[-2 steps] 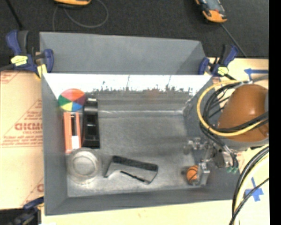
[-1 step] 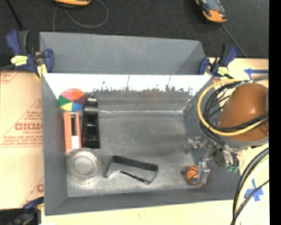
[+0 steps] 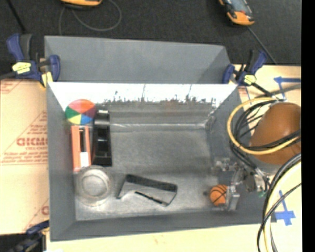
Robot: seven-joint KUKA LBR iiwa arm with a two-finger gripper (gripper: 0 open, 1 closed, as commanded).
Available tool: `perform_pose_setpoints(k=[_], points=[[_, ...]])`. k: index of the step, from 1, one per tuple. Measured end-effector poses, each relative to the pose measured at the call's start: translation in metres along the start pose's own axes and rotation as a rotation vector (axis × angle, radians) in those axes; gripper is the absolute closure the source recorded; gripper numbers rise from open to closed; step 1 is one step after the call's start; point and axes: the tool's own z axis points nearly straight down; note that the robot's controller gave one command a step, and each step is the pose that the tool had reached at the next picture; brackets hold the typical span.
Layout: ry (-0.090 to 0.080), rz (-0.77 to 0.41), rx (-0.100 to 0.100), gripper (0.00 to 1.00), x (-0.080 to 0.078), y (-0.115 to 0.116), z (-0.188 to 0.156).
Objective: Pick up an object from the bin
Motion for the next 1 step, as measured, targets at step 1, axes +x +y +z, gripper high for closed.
perform_pose_setpoints(k=[1], points=[[0.006,0.048,-0.001,0.00,-0.0060,0.0124,0.0383]])
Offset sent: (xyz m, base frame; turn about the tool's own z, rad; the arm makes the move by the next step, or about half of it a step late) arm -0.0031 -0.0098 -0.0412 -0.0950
